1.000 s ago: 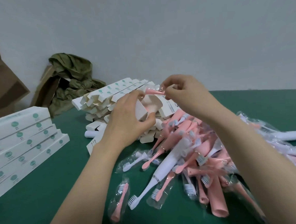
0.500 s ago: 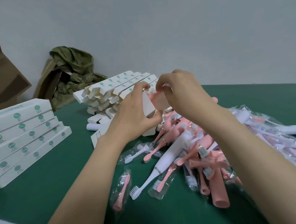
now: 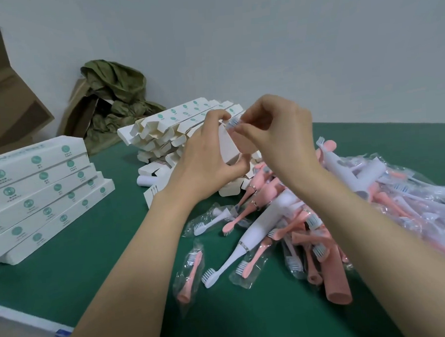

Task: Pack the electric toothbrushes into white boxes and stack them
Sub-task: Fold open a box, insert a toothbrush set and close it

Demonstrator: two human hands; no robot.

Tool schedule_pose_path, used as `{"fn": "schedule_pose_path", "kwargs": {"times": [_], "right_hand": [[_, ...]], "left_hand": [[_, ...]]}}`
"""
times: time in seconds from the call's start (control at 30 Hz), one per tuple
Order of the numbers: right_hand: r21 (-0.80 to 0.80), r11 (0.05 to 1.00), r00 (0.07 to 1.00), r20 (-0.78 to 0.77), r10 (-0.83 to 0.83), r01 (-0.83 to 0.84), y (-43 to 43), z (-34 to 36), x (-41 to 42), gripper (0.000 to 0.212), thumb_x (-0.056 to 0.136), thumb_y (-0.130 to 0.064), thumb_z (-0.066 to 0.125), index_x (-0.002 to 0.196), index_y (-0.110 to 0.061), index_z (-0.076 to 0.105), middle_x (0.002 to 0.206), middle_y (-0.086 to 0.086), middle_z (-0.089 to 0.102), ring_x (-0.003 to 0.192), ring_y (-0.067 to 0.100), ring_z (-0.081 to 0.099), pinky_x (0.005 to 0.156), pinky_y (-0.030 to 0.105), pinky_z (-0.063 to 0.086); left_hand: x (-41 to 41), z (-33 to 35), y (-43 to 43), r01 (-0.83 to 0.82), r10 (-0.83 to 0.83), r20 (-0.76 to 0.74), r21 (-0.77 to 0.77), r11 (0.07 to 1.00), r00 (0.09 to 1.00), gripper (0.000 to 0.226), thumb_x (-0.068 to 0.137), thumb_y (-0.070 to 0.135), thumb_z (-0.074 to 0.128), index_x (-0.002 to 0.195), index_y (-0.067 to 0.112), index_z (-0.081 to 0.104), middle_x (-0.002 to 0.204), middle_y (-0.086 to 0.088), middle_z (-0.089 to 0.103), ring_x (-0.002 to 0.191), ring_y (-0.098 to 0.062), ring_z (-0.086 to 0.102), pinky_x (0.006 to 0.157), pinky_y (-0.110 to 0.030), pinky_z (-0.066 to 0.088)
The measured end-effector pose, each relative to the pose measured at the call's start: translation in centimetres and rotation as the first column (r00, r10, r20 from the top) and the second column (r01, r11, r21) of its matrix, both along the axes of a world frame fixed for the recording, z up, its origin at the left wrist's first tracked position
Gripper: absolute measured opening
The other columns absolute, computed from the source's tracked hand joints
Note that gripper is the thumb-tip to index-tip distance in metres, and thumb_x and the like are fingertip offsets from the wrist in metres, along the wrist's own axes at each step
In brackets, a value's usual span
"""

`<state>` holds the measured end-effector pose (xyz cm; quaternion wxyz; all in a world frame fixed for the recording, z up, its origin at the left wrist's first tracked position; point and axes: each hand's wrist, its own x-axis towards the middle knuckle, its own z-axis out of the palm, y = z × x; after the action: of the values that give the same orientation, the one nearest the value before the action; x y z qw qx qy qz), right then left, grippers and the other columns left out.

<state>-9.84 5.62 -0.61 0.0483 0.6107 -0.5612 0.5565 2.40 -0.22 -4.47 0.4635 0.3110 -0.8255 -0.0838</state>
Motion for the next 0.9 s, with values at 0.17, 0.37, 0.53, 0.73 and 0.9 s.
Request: {"fn": "schedule_pose_path", "kwargs": {"times": [0.17, 0.37, 0.53, 0.73, 0.9], "right_hand": [[0.146, 0.987, 0.872, -0.489, 0.016, 0.063, -1.0, -1.6, 0.3, 0.031, 0.090, -0.002, 0.046, 0.109, -0.012, 0.069, 0.100, 0.010, 0.045, 0.098, 0.025, 0.040, 0.073, 0.026, 0.027], [0.155, 0.983, 0.915, -0.373, 0.153, -0.101, 1.3, 0.4, 1.1, 0.014, 0.081, -0.008, 0.058, 0.087, -0.015, 0.069, 0.077, -0.009, 0.057, 0.067, 0.001, 0.049, 0.063, 0.012, 0.034], [0.771, 0.559, 0.525, -0.353, 0.774, -0.306, 3.4, -2.7, 5.0, 0.027, 0.077, -0.019, 0.077, 0.102, -0.022, 0.071, 0.090, -0.014, 0.060, 0.075, -0.003, 0.049, 0.070, 0.006, 0.038], [0.802, 0.562, 0.546, -0.384, 0.744, -0.203, 1.9, -5.9, 5.1, 0.020, 0.081, -0.021, 0.073, 0.101, -0.019, 0.071, 0.098, -0.001, 0.064, 0.093, 0.011, 0.046, 0.086, 0.025, 0.039], [0.809, 0.466, 0.643, -0.148, 0.751, -0.358, 1.6, -4.1, 2.3, 0.008, 0.091, -0.022, 0.062, 0.090, -0.014, 0.061, 0.091, 0.002, 0.064, 0.079, 0.018, 0.058, 0.072, 0.025, 0.046]], "left_hand": [[0.2, 0.0, -0.6, 0.003, -0.004, 0.010, 0.038, 0.999, 1.000, 0.069, 0.063, 0.036, 0.066, 0.125, 0.022, 0.037, 0.105, 0.008, 0.049, 0.091, -0.012, 0.046, 0.063, -0.020, 0.030], [1.2, 0.5, -1.5, -0.091, 0.094, -0.066, 0.051, 0.995, 0.993, 0.065, 0.065, 0.049, 0.051, 0.123, 0.026, 0.036, 0.101, 0.005, 0.050, 0.077, -0.012, 0.044, 0.061, -0.022, 0.032], [2.0, 0.1, -1.8, -0.103, 0.103, -0.071, 0.000, 0.995, 0.992, 0.061, 0.070, 0.039, 0.065, 0.122, 0.023, 0.038, 0.097, 0.013, 0.045, 0.081, -0.005, 0.039, 0.065, -0.017, 0.030], [1.6, -0.4, -1.4, -0.072, 0.072, 0.012, -0.011, 0.997, 0.997, 0.063, 0.072, 0.033, 0.068, 0.126, 0.019, 0.039, 0.107, 0.008, 0.044, 0.086, -0.003, 0.031, 0.068, -0.014, 0.024], [1.7, -0.7, -1.2, -0.055, 0.056, 0.032, -0.024, 0.998, 0.998, 0.064, 0.071, 0.034, 0.070, 0.125, 0.024, 0.037, 0.106, 0.012, 0.042, 0.090, -0.002, 0.033, 0.073, -0.022, 0.029]]}}
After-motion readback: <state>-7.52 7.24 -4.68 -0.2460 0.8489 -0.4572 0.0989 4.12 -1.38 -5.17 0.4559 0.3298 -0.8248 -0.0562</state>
